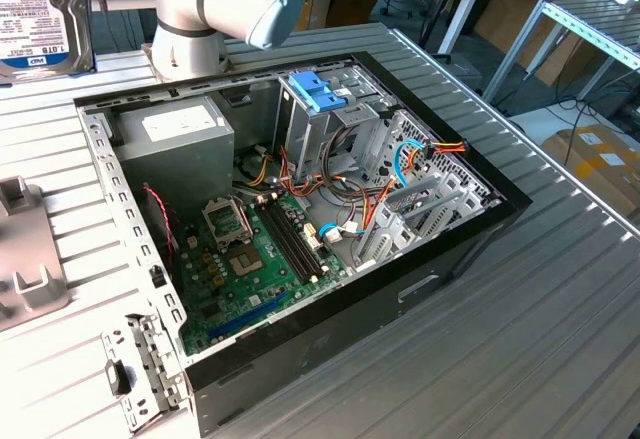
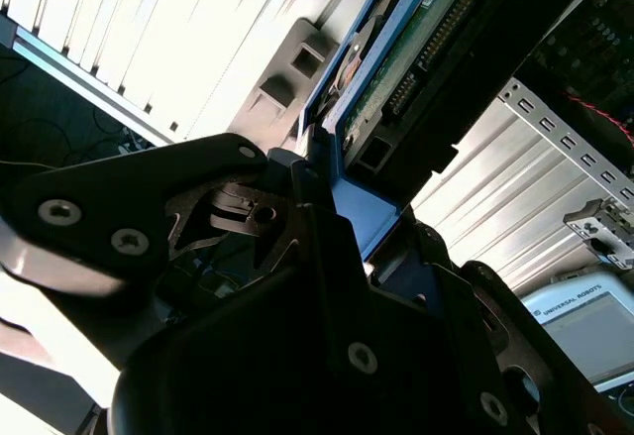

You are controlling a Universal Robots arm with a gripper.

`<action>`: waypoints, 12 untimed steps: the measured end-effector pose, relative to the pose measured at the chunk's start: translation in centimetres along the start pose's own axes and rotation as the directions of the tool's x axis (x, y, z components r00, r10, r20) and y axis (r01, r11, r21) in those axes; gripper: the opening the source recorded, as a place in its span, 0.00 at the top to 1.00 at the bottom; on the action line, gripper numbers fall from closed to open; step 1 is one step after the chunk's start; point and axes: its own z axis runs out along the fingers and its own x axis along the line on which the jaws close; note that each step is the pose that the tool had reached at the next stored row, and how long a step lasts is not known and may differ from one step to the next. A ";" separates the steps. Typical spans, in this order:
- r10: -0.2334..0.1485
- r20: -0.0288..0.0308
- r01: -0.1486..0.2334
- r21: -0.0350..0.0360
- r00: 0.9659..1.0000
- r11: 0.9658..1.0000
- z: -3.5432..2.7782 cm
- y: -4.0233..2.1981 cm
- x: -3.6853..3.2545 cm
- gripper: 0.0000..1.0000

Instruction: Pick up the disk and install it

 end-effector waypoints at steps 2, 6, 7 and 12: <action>0.000 0.000 0.000 0.000 1.000 1.000 -0.01 -0.26 0.03 0.63; 0.000 0.000 0.000 0.000 1.000 1.000 -0.01 -0.48 0.05 0.63; 0.000 0.000 0.000 0.000 1.000 1.000 -0.01 -0.55 0.06 0.63; 0.000 0.000 0.000 0.000 1.000 1.000 -0.02 -0.89 0.09 0.63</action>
